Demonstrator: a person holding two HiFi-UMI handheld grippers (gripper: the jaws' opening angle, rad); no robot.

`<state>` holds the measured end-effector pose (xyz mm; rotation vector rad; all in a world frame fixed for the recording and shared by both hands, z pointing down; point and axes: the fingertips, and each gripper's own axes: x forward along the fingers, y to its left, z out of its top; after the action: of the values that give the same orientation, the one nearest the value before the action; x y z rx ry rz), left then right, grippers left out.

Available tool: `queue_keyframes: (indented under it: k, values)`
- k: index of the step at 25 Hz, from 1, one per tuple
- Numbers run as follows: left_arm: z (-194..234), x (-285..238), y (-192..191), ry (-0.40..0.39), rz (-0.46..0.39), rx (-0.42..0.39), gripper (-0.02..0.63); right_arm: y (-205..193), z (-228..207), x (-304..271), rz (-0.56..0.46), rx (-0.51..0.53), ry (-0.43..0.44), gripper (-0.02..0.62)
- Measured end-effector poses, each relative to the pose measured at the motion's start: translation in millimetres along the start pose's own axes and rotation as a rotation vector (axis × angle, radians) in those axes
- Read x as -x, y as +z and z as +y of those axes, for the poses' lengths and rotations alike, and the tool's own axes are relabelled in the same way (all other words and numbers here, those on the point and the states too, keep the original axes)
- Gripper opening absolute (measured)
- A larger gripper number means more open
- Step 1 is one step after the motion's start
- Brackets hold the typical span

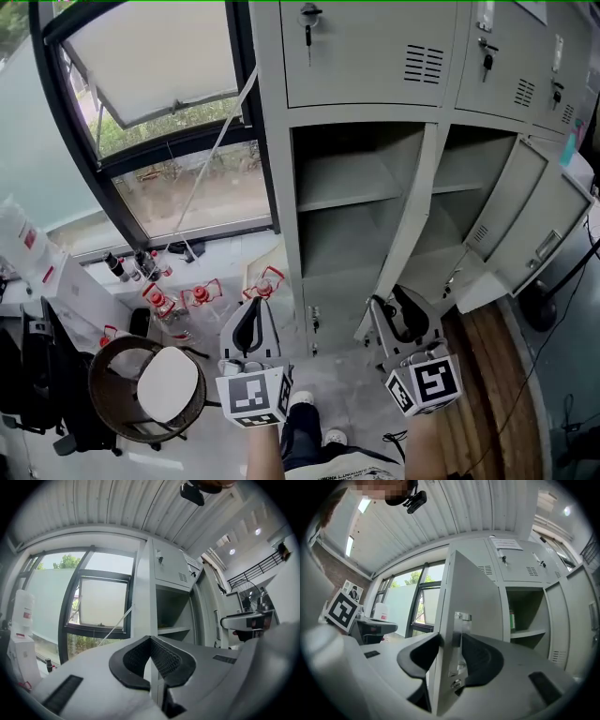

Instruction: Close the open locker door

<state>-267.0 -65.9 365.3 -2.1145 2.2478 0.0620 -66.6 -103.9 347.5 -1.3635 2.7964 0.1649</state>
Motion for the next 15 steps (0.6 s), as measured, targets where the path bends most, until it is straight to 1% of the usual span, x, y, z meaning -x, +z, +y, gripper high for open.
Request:
queue_keyframes:
  k: [7, 10, 15]
  values:
    - [34, -2, 0, 0.059, -0.002, -0.001, 0.000, -1, 21, -39, 0.008, -0.019, 0.049, 0.155]
    - [48, -6, 0, 0.084, -0.003, -0.004, 0.000, -2, 29, -57, 0.010, -0.025, 0.072, 0.137]
    - [73, -13, -2, 0.122, -0.002, -0.002, 0.000, -3, 39, -85, 0.009, -0.018, 0.080, 0.133]
